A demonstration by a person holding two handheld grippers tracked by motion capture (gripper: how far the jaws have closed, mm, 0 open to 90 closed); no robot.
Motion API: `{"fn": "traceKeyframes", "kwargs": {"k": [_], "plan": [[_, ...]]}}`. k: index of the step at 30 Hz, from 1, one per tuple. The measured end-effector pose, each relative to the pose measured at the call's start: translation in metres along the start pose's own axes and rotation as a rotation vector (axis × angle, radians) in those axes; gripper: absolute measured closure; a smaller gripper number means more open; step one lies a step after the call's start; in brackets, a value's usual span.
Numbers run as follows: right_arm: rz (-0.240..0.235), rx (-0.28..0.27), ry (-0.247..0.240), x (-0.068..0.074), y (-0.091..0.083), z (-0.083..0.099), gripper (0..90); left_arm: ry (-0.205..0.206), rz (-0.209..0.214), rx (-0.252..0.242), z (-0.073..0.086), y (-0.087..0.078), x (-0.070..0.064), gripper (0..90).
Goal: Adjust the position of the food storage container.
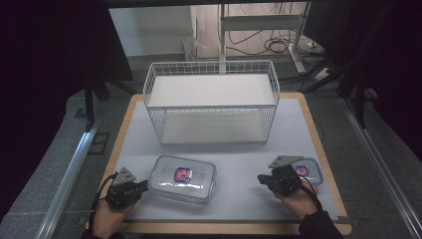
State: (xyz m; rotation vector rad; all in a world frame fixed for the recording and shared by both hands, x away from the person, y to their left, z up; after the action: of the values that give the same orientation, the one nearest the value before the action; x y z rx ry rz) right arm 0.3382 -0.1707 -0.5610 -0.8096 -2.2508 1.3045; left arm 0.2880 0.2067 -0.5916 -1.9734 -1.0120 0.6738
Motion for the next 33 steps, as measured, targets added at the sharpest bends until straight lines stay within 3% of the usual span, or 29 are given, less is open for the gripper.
{"fn": "traceKeyframes", "kwargs": {"k": [3, 8, 16, 23, 33], "plan": [[-0.016, 0.0, -0.004, 0.006, 0.001, -0.001, 88.7, 0.011, 0.017, 0.003, -0.002, 0.001, -0.005, 89.8], [-0.048, 0.001, -0.016, 0.017, 0.003, -0.002, 88.7, 0.045, 0.067, 0.009, -0.01, 0.008, -0.025, 89.8], [-0.093, 0.004, -0.014, 0.028, 0.01, -0.004, 88.1, 0.074, 0.092, 0.022, -0.023, 0.019, -0.045, 89.7], [-0.098, -0.003, 0.003, 0.027, 0.012, -0.005, 87.5, 0.115, 0.112, 0.025, -0.037, 0.03, -0.064, 89.8], [-0.078, -0.018, 0.027, 0.017, 0.01, -0.005, 87.0, 0.171, 0.106, 0.038, -0.051, 0.04, -0.082, 89.8]]}}
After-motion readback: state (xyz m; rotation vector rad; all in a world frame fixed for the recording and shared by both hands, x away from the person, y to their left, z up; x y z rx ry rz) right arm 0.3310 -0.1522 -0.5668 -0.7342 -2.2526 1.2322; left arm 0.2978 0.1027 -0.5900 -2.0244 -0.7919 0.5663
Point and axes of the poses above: each handheld gripper's, and its own axes: y roughly forward along the jaws, z roughly out of its underside, x roughly to its left, the point moved 10 cm from there along y, roughly forward along the jaws, and after that the axes turned 13 degrees about x, right-handed, at the moved point
